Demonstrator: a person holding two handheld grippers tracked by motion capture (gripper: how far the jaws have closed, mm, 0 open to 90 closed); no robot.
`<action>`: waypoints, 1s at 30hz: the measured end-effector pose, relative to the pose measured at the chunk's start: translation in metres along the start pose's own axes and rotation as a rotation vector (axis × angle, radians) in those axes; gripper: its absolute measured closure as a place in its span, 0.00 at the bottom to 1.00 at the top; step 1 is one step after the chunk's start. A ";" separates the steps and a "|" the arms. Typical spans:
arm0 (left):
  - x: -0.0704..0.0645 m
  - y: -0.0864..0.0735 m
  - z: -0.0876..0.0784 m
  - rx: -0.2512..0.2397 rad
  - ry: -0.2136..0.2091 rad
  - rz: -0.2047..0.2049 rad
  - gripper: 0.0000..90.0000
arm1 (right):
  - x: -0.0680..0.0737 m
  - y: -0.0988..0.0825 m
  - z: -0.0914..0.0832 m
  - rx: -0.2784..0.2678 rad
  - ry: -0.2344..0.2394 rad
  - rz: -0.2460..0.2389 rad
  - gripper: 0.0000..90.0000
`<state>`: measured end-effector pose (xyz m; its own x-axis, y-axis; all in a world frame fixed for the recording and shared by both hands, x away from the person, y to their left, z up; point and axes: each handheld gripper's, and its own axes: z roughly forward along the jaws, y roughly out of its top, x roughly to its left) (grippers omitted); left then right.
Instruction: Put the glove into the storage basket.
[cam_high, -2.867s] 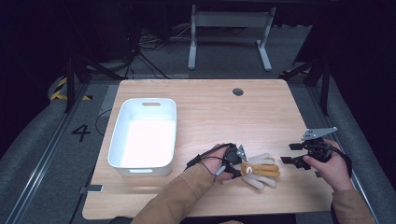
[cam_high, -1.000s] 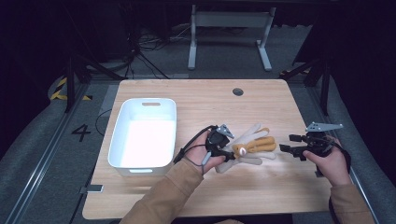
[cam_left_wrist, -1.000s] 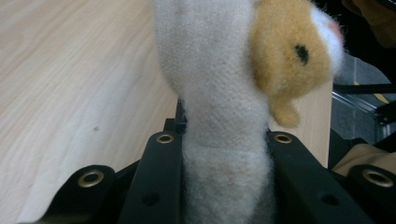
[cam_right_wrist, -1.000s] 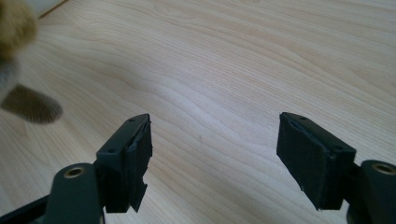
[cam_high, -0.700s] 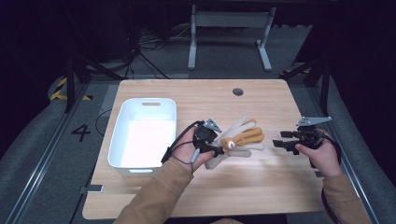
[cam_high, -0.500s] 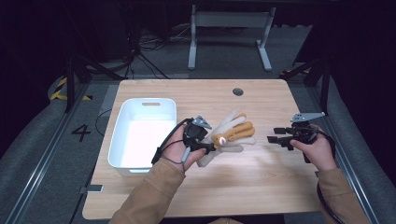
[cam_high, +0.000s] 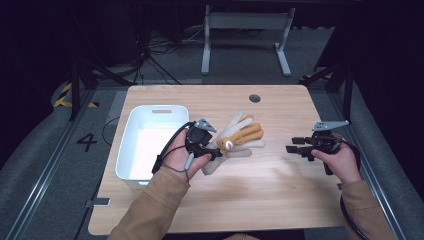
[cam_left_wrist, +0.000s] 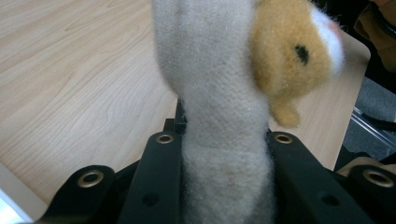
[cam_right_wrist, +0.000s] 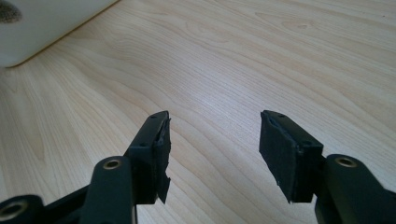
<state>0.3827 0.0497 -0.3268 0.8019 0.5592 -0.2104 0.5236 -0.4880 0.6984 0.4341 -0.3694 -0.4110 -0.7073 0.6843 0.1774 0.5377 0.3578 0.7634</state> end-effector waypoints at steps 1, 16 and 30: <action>0.001 0.001 -0.001 0.005 0.000 -0.004 0.84 | 0.000 -0.001 0.000 -0.001 0.002 0.007 0.48; 0.015 0.023 -0.025 0.139 0.069 -0.124 0.84 | 0.004 -0.014 -0.013 0.005 -0.027 0.025 0.48; 0.028 0.027 -0.043 0.212 0.130 -0.235 0.84 | 0.004 -0.015 -0.008 0.020 -0.010 0.023 0.48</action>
<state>0.4069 0.0808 -0.2839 0.6157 0.7471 -0.2504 0.7490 -0.4561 0.4806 0.4195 -0.3771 -0.4166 -0.6902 0.6986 0.1886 0.5629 0.3545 0.7467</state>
